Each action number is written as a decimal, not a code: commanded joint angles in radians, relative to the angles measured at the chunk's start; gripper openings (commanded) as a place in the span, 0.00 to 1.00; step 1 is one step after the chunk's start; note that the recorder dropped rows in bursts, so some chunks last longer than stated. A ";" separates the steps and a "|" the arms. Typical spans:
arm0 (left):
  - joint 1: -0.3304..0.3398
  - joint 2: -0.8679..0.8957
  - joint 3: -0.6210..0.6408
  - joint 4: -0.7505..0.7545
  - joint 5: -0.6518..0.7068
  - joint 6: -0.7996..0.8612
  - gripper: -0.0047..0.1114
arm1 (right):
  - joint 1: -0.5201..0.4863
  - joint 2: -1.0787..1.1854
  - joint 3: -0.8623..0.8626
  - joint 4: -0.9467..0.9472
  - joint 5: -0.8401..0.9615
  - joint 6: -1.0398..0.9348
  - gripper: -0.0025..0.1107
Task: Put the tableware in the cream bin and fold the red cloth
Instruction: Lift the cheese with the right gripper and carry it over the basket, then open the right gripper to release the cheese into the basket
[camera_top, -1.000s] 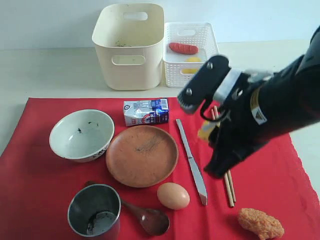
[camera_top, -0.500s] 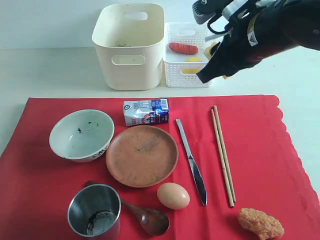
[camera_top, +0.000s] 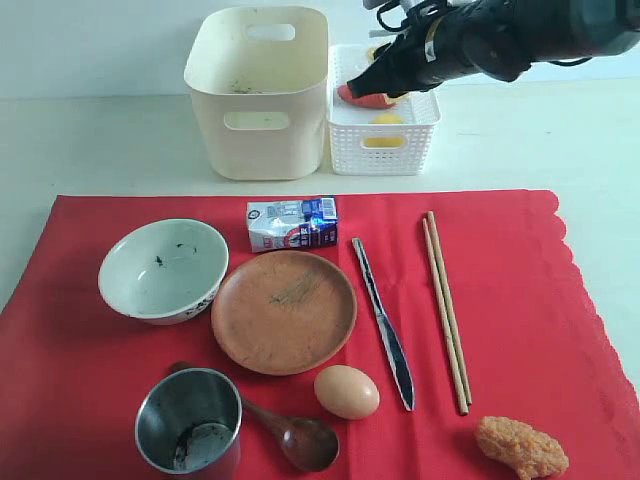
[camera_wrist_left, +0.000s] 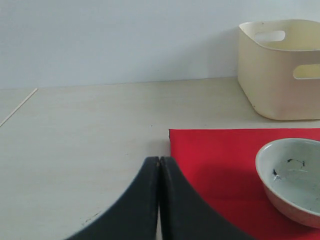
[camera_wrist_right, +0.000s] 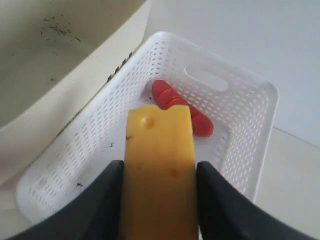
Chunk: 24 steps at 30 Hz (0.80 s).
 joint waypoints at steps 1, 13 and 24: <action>0.003 -0.005 0.000 -0.009 -0.001 0.000 0.06 | -0.007 0.077 -0.077 0.004 -0.049 0.071 0.02; 0.003 -0.005 0.000 -0.009 -0.001 0.000 0.06 | -0.007 0.127 -0.097 0.031 -0.120 0.113 0.07; 0.003 -0.005 0.000 -0.009 -0.001 0.000 0.06 | -0.007 0.127 -0.097 0.038 -0.120 0.113 0.42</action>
